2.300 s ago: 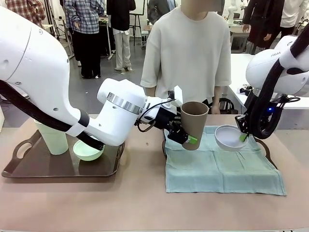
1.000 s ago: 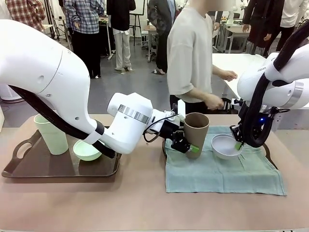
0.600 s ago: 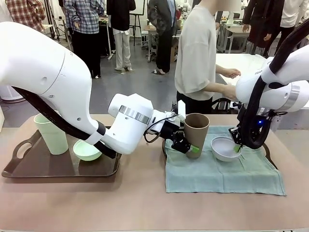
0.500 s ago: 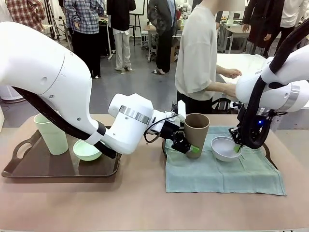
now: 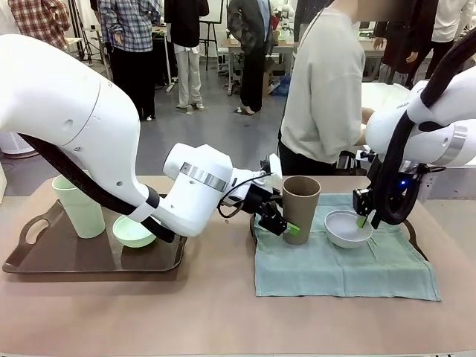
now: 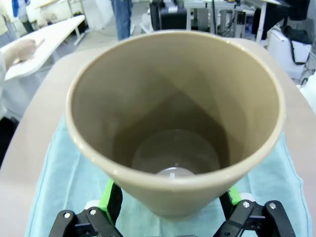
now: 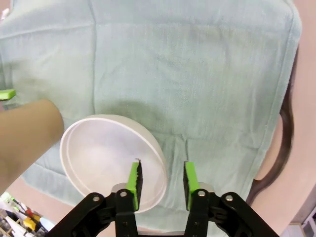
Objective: Set up a tray with a mat and arrange the tableware.
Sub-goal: Place the Picnic Bowl and Reusable plastic cup back onto the Handle tray in front of the human's position.
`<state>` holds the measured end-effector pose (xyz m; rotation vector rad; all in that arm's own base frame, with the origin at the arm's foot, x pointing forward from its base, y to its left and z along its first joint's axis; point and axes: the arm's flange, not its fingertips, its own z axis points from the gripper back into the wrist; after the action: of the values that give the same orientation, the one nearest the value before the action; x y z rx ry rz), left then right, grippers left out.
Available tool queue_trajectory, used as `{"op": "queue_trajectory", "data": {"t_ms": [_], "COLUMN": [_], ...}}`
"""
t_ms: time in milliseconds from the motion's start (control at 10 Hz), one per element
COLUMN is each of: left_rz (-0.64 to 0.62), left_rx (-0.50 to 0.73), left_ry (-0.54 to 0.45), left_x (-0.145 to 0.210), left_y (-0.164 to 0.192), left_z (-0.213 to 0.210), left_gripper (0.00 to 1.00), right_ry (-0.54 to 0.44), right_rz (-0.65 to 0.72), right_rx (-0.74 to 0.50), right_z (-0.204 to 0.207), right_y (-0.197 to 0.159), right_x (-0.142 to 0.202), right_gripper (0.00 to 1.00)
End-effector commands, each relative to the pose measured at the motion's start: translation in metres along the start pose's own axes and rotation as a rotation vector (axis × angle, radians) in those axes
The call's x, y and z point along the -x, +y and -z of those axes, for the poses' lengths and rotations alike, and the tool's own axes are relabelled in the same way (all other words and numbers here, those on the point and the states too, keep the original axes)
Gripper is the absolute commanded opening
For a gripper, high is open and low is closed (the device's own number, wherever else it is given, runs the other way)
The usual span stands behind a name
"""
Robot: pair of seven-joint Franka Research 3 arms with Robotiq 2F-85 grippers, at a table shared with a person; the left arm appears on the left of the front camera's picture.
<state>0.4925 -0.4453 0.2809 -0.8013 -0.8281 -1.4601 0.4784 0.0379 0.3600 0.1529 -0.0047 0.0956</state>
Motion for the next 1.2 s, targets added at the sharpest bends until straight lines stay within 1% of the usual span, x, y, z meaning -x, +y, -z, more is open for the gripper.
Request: {"op": "queue_trajectory", "data": {"t_ms": [0, 100, 200, 300, 400, 500, 600, 700, 900, 1000, 1100], "left_rz": [-0.036, -0.047, -0.051, -0.048, -0.045, -0.058, -0.115, -0.222, -0.407, -0.466, -0.545], "left_rx": [0.003, 0.005, 0.038, 0.055, 0.052, 0.017, -0.016, -0.083, -0.265, -0.327, -0.404], "left_ry": [0.081, 0.123, 0.201, 0.312, 0.427, 0.517, 0.588, 0.654, 0.766, 0.811, 0.849], "left_x": [0.001, 0.003, 0.001, -0.009, -0.025, -0.044, -0.064, -0.079, -0.103, -0.112, -0.121], "left_y": [-0.002, -0.005, -0.008, -0.019, -0.032, -0.046, -0.059, -0.071, -0.081, -0.088, -0.093], "left_z": [-0.013, -0.021, -0.033, -0.05, -0.072, -0.096, -0.12, -0.142, -0.182, -0.199, -0.22], "left_gripper": [1.0, 1.0, 1.0, 1.0, 1.0, 1.0, 1.0, 1.0, 1.0, 1.0, 1.0], "right_ry": [-0.032, -0.032, -0.035, -0.039, -0.05, -0.068, -0.086, -0.092, -0.09, -0.094, -0.058], "right_rz": [-0.012, -0.013, -0.008, -0.015, -0.022, -0.034, -0.038, -0.047, -0.06, -0.052, -0.018], "right_rx": [-0.054, -0.08, -0.088, -0.087, -0.095, -0.076, -0.054, -0.03, 0.006, 0.024, 0.041], "right_z": [-0.015, -0.022, -0.031, -0.042, -0.055, -0.068, -0.08, -0.09, -0.106, -0.113, -0.12], "right_y": [-0.006, -0.008, -0.01, -0.013, -0.013, -0.012, -0.008, -0.005, 0.005, 0.008, 0.01], "right_x": [0.013, 0.017, 0.02, 0.027, 0.034, 0.042, 0.049, 0.057, 0.071, 0.077, 0.083], "right_gripper": [1.0, 0.67, 0.67, 0.67, 0.67, 0.67, 0.67, 0.67, 0.67, 0.67, 0.87]}}
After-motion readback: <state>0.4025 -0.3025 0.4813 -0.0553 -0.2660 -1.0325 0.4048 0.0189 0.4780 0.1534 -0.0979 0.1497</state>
